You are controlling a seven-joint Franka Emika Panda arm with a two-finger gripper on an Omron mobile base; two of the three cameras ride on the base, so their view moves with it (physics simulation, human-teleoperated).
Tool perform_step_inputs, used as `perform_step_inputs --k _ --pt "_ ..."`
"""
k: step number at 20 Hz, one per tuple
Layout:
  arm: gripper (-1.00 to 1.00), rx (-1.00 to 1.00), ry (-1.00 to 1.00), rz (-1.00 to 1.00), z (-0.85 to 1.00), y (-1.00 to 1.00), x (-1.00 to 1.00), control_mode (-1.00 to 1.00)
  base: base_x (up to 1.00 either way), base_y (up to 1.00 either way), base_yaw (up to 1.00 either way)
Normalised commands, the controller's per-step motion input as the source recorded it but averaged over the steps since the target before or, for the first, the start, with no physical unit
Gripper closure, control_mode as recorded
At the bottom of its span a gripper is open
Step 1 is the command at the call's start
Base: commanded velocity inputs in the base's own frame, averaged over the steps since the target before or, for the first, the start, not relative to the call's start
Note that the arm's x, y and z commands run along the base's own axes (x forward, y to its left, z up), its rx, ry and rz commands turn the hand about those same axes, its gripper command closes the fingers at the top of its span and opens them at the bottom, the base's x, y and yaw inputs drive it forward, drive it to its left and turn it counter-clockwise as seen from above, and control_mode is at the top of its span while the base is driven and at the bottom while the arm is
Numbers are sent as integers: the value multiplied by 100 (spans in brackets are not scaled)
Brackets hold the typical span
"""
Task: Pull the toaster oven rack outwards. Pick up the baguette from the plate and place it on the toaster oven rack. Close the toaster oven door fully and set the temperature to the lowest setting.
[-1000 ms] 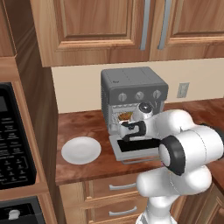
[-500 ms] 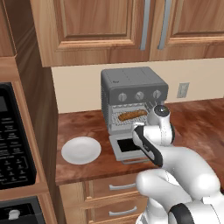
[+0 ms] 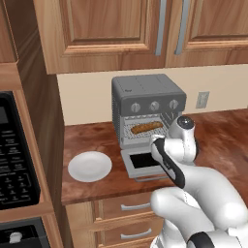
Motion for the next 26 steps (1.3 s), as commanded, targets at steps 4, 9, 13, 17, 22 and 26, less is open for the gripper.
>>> perform_step_inputs --k 4,9,13,17,22,26 --pt "-100 0 0 0 0 0 0 -100 0 0 0" --pt "-100 0 0 -2 0 0 -10 -100 0 0 0" --pt "-100 0 -6 -2 0 -4 -20 -100 0 0 0" --pt "-100 2 -12 -2 0 -10 -37 -100 0 0 0" --pt "-100 1 -9 -6 0 -22 -30 -100 0 0 0" --pt "-100 0 0 -9 0 -5 -10 -100 0 0 0"
